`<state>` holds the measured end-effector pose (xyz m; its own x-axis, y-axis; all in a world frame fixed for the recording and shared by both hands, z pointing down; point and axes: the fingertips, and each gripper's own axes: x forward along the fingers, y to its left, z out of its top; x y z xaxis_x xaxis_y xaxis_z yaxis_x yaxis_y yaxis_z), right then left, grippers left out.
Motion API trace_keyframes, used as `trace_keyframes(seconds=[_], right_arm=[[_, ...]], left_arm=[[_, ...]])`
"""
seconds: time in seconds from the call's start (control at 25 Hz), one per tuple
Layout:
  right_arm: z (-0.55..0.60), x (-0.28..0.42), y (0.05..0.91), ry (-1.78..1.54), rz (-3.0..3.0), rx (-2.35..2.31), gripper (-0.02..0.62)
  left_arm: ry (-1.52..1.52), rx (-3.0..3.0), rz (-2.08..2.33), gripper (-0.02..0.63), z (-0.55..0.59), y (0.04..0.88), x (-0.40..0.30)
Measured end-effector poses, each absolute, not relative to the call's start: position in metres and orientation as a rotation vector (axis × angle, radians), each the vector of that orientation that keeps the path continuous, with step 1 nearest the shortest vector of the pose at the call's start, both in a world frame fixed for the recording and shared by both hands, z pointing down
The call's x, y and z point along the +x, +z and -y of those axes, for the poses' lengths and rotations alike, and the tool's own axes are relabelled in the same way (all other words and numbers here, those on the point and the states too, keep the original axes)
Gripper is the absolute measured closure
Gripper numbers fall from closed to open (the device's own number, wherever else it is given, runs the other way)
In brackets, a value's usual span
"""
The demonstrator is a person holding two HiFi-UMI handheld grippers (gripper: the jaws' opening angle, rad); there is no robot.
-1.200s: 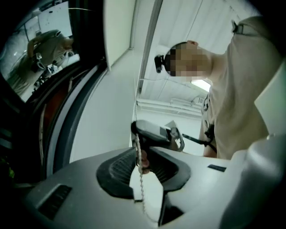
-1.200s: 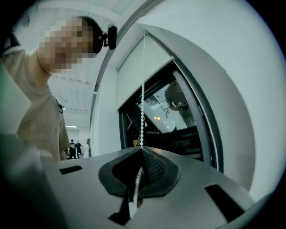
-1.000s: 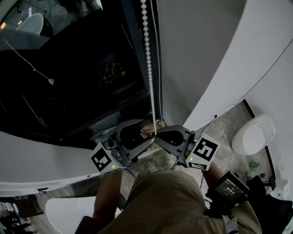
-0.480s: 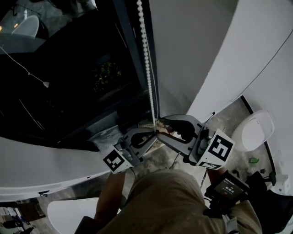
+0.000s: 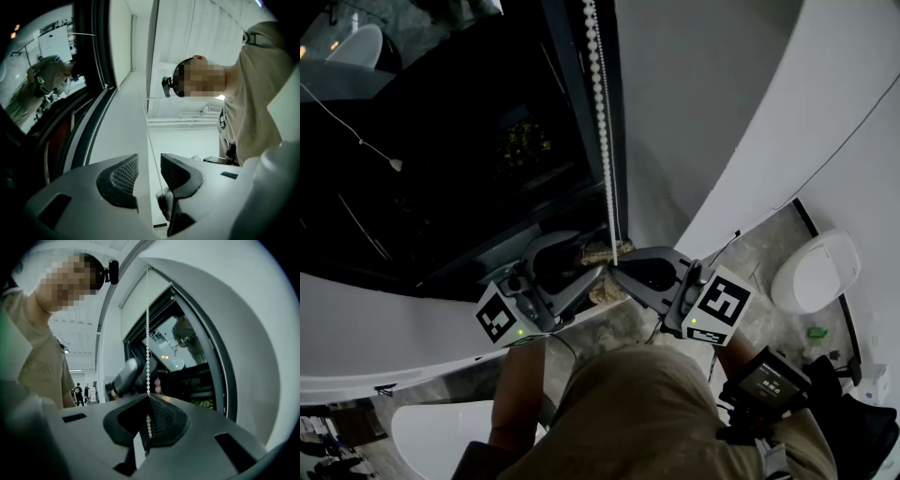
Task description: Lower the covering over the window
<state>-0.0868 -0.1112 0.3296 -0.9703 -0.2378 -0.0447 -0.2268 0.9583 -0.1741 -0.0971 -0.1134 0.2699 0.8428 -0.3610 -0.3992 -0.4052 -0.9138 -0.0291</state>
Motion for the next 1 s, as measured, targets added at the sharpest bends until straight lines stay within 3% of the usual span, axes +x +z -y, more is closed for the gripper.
trace_keyframes(seconds=[0.12, 0.16, 0.28, 0.36, 0.4, 0.64, 0.68, 0.76, 0.8, 0.84, 0.92, 1.0], right_arm=[[0.109, -0.094, 0.337, -0.268, -3.079, -0.347, 0.588], [0.109, -0.095, 0.336, -0.242, -3.087, -0.346, 0.588], [0.105, -0.087, 0.328, -0.144, -3.07, -0.286, 0.582], [0.108, -0.071, 0.312, -0.169, -2.987, -0.27, 0.471], [0.111, -0.064, 0.302, -0.186, -2.945, -0.283, 0.465], [0.12, -0.076, 0.272, -0.056, -2.911, -0.424, 0.466], [0.121, -0.077, 0.274, -0.039, -2.916, -0.455, 0.484], [0.123, -0.075, 0.277, -0.052, -2.914, -0.503, 0.584], [0.124, -0.074, 0.278, -0.072, -2.907, -0.515, 0.586], [0.125, -0.074, 0.279, -0.085, -2.9, -0.523, 0.588], [0.126, -0.077, 0.29, -0.107, -2.916, -0.525, 0.588], [0.125, -0.084, 0.315, -0.157, -2.979, -0.51, 0.588]], left_arm=[[0.44, -2.875, -0.57, 0.468, 0.117, 0.261, -0.073], [0.415, -2.86, -0.604, 0.568, 0.119, 0.265, -0.071], [0.492, -2.833, -0.692, 0.581, 0.121, 0.272, -0.081], [0.433, -2.823, -0.716, 0.581, 0.122, 0.287, -0.085], [0.383, -2.835, -0.715, 0.581, 0.123, 0.298, -0.085], [0.329, -2.988, -0.586, 0.581, 0.106, 0.342, -0.064], [0.323, -2.997, -0.573, 0.581, 0.103, 0.343, -0.058], [0.3, -3.012, -0.566, 0.581, 0.102, 0.344, -0.053], [0.318, -3.021, -0.565, 0.581, 0.103, 0.342, -0.058], [0.379, -3.024, -0.568, 0.579, 0.106, 0.334, -0.068], [0.574, -2.97, -0.592, 0.449, 0.114, 0.301, -0.095], [0.646, -2.883, -0.605, 0.448, 0.12, 0.267, -0.106]])
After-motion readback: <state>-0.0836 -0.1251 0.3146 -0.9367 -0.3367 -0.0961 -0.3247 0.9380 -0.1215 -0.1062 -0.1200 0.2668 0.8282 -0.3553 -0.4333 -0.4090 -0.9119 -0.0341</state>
